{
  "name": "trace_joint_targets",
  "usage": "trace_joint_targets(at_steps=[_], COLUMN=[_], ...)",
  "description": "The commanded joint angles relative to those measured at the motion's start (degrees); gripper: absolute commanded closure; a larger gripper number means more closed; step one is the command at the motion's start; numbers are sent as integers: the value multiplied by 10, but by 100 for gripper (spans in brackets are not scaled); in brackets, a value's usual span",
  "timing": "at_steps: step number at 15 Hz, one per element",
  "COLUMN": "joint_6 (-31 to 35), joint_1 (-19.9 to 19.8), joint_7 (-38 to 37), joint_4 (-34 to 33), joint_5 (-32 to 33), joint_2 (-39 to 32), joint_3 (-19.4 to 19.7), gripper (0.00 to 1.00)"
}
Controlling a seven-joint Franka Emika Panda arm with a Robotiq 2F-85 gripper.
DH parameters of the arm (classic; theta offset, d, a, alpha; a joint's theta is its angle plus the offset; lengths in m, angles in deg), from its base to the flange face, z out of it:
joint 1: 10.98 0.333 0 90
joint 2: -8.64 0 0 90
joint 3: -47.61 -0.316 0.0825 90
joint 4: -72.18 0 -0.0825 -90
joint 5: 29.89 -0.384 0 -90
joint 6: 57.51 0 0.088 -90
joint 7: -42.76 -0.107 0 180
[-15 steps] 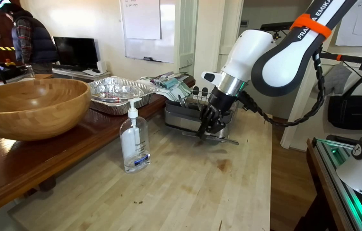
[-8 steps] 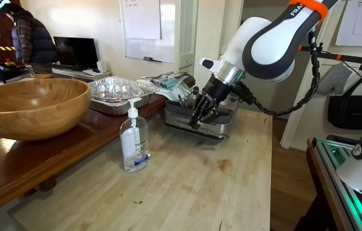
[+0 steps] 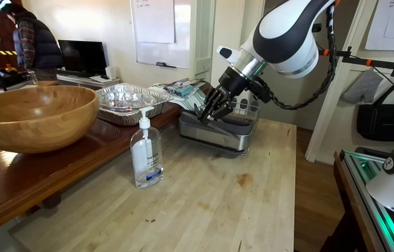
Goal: Put the silver knife on the dishrack.
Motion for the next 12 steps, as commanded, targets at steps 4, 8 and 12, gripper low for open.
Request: trace_joint_targets(at_steps=[4,8,12], joint_6=[-16,-15,-19], joint_1=[-12,-11,-12], joint_7=[125,179,233], joint_4=[-37,-56,-76], joint_5=[-116,-167,-213], joint_2=[9,8,6], joint_3=[-4,-3,-1], gripper=[94,94,94])
